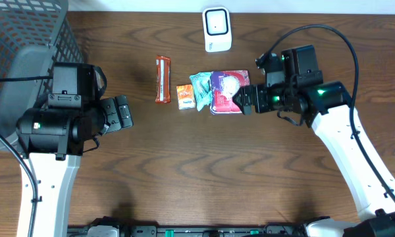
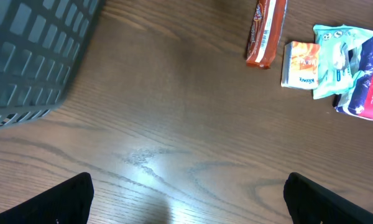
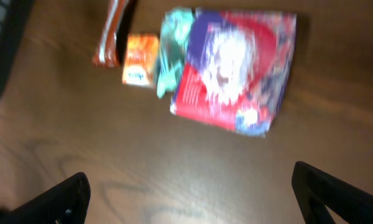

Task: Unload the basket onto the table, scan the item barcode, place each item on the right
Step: 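Grasp the pink-purple snack bag with the right gripper and lift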

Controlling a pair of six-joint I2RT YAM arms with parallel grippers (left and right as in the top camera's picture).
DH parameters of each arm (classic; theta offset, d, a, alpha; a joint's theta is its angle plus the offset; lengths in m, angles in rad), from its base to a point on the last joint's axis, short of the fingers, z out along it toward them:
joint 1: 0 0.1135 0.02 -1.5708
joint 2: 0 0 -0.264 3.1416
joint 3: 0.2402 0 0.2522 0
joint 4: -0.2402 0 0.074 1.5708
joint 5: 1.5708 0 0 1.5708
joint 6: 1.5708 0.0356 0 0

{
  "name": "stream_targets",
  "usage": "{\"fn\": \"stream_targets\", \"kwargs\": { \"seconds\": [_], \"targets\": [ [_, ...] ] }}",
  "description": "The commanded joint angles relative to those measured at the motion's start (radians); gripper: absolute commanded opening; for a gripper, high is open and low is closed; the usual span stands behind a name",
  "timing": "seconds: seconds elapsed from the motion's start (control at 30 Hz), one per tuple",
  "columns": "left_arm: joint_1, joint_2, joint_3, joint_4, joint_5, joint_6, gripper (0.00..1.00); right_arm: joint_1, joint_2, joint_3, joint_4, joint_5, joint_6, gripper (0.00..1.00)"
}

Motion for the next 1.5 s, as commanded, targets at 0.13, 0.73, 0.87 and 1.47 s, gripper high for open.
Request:
{"fn": "stream_targets", "kwargs": {
  "seconds": [0.13, 0.73, 0.87, 1.47],
  "targets": [
    [0.001, -0.002, 0.004, -0.002, -0.002, -0.013, 0.98, -0.045, 0.027, 0.027, 0.113, 0.043, 0.045, 0.99],
    [0.001, -0.002, 0.004, -0.002, -0.002, -0.013, 0.98, -0.199, 0.407, 0.027, 0.217, -0.237, 0.084, 0.9],
    [0.001, -0.002, 0.004, -0.002, -0.002, -0.013, 0.98, -0.234, 0.504, 0.027, 0.232, -0.414, 0.013, 0.82],
    [0.001, -0.002, 0.004, -0.002, -0.002, -0.013, 0.98, -0.234, 0.608, 0.029, 0.257, -0.52, -0.013, 0.1]
  ]
}}
